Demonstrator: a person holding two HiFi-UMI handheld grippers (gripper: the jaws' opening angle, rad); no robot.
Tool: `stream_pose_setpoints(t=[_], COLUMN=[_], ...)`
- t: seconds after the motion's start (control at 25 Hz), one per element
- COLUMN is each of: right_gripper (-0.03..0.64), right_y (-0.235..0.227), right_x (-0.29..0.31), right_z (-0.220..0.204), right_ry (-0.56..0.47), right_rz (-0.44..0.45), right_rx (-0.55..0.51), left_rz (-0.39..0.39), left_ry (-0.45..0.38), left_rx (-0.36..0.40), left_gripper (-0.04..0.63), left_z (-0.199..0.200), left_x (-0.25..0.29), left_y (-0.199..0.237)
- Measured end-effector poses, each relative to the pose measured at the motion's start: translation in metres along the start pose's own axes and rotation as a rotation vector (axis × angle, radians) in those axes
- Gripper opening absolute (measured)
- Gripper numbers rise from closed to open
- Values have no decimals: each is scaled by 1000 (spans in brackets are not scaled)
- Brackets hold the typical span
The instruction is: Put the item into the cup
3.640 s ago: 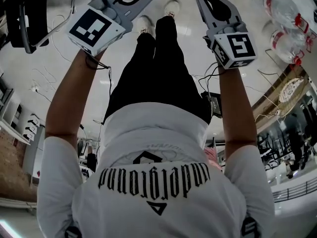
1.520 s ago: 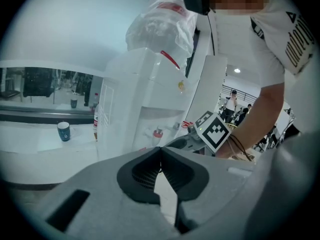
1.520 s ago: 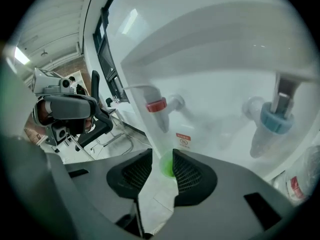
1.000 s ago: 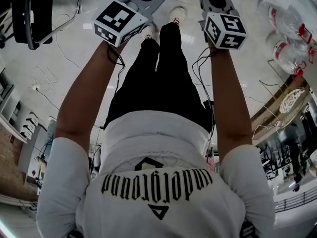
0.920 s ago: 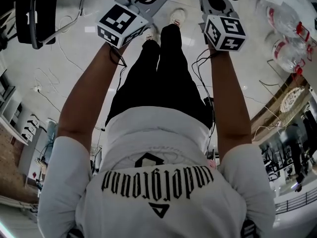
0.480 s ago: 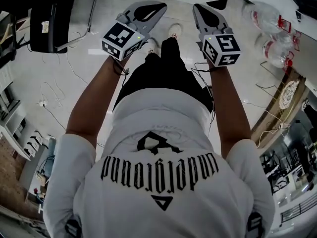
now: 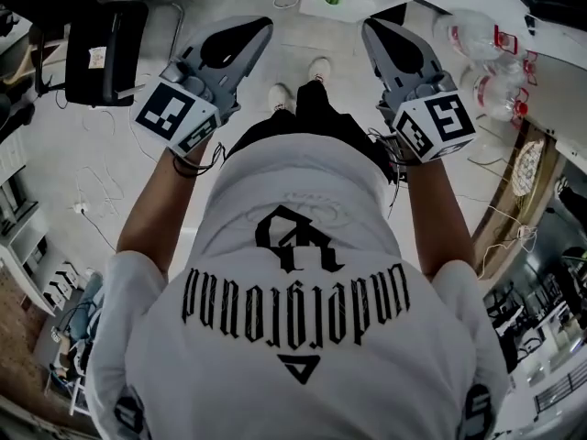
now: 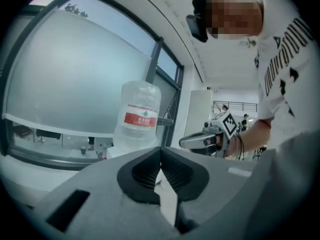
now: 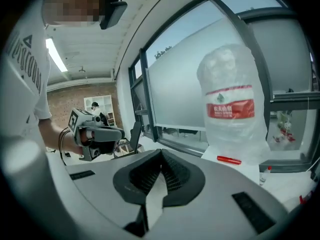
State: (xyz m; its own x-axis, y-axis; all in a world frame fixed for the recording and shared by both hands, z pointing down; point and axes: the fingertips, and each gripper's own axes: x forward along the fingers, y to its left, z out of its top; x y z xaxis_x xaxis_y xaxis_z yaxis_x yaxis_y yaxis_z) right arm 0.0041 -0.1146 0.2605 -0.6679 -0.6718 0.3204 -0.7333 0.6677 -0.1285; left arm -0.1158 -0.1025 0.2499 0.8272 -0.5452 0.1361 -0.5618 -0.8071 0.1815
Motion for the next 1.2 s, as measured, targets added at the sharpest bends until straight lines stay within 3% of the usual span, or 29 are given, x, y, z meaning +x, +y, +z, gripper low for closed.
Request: stream_pose_setpoints(t=[0.16,0.48,0.8,1.2], right_gripper=[15,15,15,14], right_y=[23,50,57,53], right_x=[-24,-64,-77,-85], right_z=[27,58,73,68], right_ry=[-10,-43,-85,-57], right_rz=[7,-40,-97,-118], right_rx=[-66,-97,-122,-129], left_rz=[-19,17,16,-15], left_ry=[-74,-101,-118,-86], left_rx=[29,71,87,79], left_gripper=[14,15,15,14], left_z=[37,72,86,88], left_x=[-27,-73,-91,-86], left_y=[-18,-32,-36,-44])
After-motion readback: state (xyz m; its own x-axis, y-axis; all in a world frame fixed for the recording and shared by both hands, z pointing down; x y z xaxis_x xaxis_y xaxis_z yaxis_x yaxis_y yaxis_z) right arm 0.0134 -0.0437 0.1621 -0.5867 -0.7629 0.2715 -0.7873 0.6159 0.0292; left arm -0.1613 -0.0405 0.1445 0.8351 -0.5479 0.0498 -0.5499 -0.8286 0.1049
